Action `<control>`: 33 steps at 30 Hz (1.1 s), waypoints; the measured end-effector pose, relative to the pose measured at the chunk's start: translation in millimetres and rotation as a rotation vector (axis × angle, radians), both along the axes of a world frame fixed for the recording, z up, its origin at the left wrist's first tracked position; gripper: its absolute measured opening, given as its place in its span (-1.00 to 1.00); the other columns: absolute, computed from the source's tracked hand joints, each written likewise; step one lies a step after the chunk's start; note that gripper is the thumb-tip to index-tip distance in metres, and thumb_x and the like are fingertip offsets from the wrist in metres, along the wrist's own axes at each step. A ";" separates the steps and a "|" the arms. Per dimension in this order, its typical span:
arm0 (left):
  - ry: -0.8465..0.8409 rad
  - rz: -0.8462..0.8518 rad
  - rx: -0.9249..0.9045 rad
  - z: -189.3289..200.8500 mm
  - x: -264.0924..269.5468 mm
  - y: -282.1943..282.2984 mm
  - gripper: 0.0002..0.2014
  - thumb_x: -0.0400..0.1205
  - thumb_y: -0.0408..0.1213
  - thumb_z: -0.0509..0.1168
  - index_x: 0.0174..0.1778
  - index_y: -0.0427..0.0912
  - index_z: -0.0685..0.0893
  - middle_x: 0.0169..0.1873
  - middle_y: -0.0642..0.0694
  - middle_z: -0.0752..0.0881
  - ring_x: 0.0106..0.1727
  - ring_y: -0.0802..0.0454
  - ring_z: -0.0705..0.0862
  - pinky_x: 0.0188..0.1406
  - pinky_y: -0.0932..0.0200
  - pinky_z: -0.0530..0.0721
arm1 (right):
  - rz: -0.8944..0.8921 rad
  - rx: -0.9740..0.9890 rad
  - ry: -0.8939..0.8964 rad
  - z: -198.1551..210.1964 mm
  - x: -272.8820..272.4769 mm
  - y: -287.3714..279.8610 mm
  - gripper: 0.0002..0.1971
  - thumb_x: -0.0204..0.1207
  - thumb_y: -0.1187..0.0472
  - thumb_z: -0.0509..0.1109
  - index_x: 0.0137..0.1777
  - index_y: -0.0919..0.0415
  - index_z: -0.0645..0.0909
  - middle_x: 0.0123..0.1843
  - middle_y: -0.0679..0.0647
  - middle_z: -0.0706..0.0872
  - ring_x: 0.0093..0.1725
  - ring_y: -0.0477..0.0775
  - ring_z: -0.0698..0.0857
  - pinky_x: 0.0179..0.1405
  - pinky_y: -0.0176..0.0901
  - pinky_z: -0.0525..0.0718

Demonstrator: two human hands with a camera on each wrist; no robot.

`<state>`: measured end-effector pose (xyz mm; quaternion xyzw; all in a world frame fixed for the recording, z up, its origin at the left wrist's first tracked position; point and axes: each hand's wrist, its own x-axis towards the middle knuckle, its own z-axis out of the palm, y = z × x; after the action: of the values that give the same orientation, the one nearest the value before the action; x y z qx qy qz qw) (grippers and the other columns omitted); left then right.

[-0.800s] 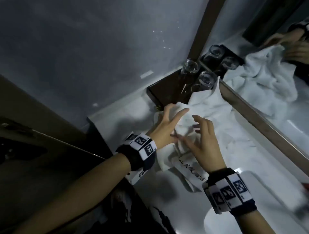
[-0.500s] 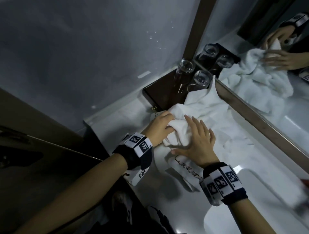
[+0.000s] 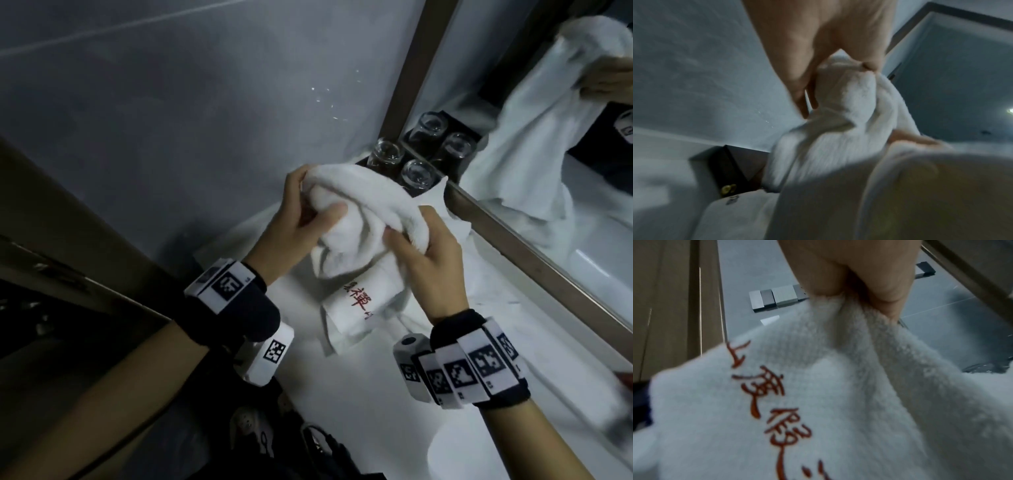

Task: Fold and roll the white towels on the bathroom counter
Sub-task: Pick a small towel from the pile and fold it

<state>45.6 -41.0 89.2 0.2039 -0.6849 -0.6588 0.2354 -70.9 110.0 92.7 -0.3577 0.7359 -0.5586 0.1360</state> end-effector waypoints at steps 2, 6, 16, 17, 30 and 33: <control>-0.020 -0.177 0.120 -5.6 10.9 6.0 -0.10 0.30 -0.10 0.45 0.42 0.20 0.01 0.37 0.09 0.43 0.33 0.36 0.50 0.18 0.34 0.58 | -0.043 -0.058 -0.025 6.8 8.3 -9.4 -0.93 0.50 0.25 0.38 -0.06 0.11 0.55 -0.27 -0.39 0.64 -0.25 -0.34 0.58 -0.23 -0.49 0.51; -0.062 -0.127 0.204 -14.5 20.3 18.0 0.02 0.34 -0.42 0.50 0.54 -0.12 -0.08 0.23 0.08 0.57 0.17 0.41 0.63 -0.02 0.44 0.65 | 0.115 -0.026 -0.022 14.3 42.6 -26.8 -0.80 0.54 0.01 0.33 0.09 0.06 0.54 -0.20 -0.36 0.69 -0.21 -0.38 0.63 -0.24 -0.56 0.51; 0.052 0.596 0.020 -9.3 63.4 -27.3 -0.45 0.34 -0.21 0.52 0.22 -0.15 0.50 0.10 -0.12 0.71 0.12 0.06 0.70 0.19 -0.04 0.65 | 0.191 0.563 0.089 -51.7 20.4 -7.6 -0.03 0.21 0.03 0.64 0.58 -0.08 0.17 0.53 0.03 0.29 0.48 0.04 0.30 0.51 -0.02 0.29; 0.049 0.627 -0.080 -5.9 65.8 -32.1 -0.47 0.36 -0.25 0.52 0.20 -0.18 0.47 0.13 -0.16 0.68 0.11 0.11 0.68 0.23 0.06 0.62 | 0.187 0.693 0.130 -62.2 17.9 -5.4 0.02 0.20 0.03 0.64 0.60 -0.10 0.10 0.59 0.07 0.18 0.54 0.11 0.20 0.55 0.08 0.18; -0.160 0.590 -0.548 -45.2 68.8 -30.3 -0.42 0.44 -0.40 0.44 0.33 -0.14 0.34 0.26 -0.30 0.56 0.25 -0.08 0.57 0.36 0.16 0.48 | 0.167 1.052 0.532 -137.4 -1.3 -6.5 -0.32 0.36 -0.01 0.42 0.49 -0.23 0.28 0.56 0.16 0.28 0.57 0.17 0.17 0.51 0.19 0.00; -0.168 0.500 -0.402 -65.5 63.7 -14.4 -0.45 0.42 -0.40 0.48 0.17 0.08 0.35 0.13 -0.11 0.56 0.11 0.15 0.58 0.17 0.47 0.51 | 0.204 1.057 0.683 -142.7 -18.6 2.0 -0.55 0.49 0.09 0.30 0.38 -0.21 0.45 0.40 0.05 0.45 0.41 0.13 0.35 0.35 0.03 0.18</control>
<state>109.3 -55.3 23.7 0.3687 -0.7471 -0.4130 0.3679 -89.5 112.0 -50.0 -0.4686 0.8763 0.0413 0.1043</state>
